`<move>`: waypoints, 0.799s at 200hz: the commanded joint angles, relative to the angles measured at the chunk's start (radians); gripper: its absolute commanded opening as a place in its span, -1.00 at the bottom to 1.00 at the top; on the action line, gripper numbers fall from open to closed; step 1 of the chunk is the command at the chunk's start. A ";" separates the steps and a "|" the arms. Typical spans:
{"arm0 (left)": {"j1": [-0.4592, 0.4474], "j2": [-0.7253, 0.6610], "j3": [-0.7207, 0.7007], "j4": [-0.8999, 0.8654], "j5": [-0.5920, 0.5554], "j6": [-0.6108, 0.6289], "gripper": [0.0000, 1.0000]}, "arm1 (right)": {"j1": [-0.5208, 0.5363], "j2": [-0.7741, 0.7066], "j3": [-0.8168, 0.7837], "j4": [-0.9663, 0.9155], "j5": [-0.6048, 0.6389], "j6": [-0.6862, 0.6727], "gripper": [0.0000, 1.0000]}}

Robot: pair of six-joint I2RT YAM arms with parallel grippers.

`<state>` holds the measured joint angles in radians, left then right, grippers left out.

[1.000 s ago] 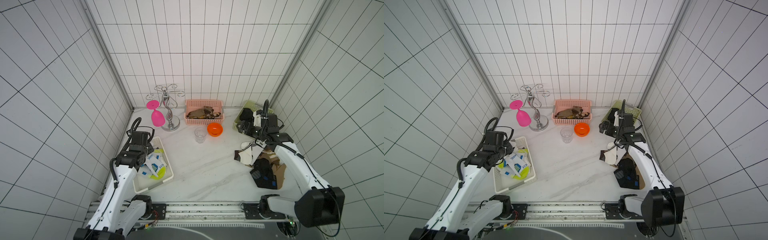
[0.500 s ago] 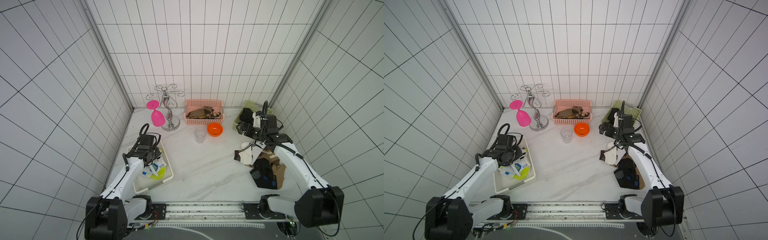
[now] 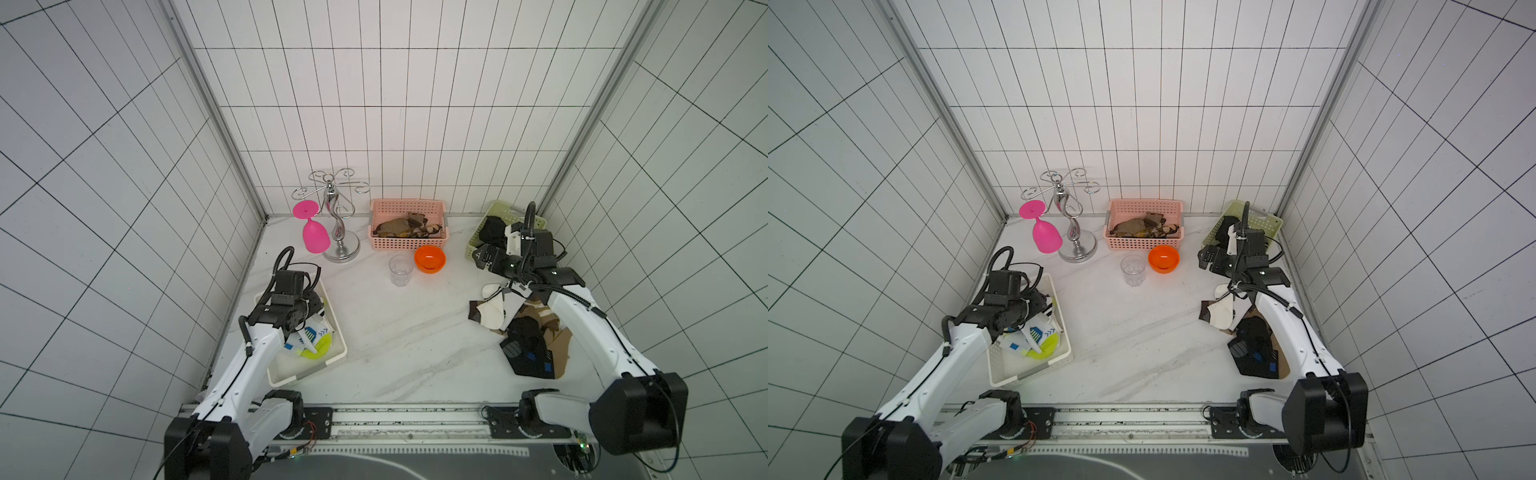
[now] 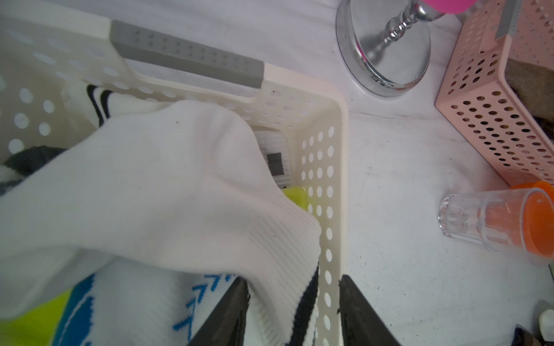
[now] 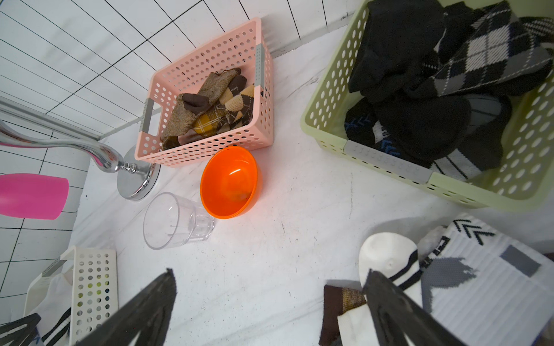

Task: Sort the socks into the basket by color
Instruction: Place the sock in the bin.

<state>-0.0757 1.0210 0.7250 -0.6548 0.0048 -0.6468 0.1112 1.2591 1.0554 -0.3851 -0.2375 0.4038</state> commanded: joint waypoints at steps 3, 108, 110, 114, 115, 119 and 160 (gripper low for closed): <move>0.001 -0.058 0.062 -0.015 -0.018 0.023 0.06 | -0.005 -0.020 -0.052 -0.023 0.027 -0.007 0.99; -0.181 -0.072 0.231 0.040 -0.089 0.127 0.14 | -0.030 0.076 -0.080 -0.123 0.147 -0.017 0.94; -0.187 -0.068 0.232 0.044 -0.090 0.126 0.14 | -0.031 0.077 -0.080 -0.124 0.148 -0.018 0.93; -0.199 -0.063 0.234 0.050 -0.089 0.124 0.14 | -0.032 0.078 -0.085 -0.124 0.152 -0.018 0.91; -0.202 -0.062 0.234 0.052 -0.088 0.124 0.14 | -0.033 0.079 -0.085 -0.123 0.152 -0.018 0.91; -0.213 -0.056 0.234 0.058 -0.085 0.122 0.13 | -0.034 0.082 -0.089 -0.124 0.157 -0.017 0.90; -0.284 -0.010 0.239 0.135 -0.034 0.112 0.13 | -0.070 0.127 -0.138 -0.127 0.173 0.004 0.79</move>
<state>-0.3370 0.9932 0.9386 -0.5934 -0.0513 -0.5369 0.0673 1.3560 0.9886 -0.4828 -0.0986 0.3973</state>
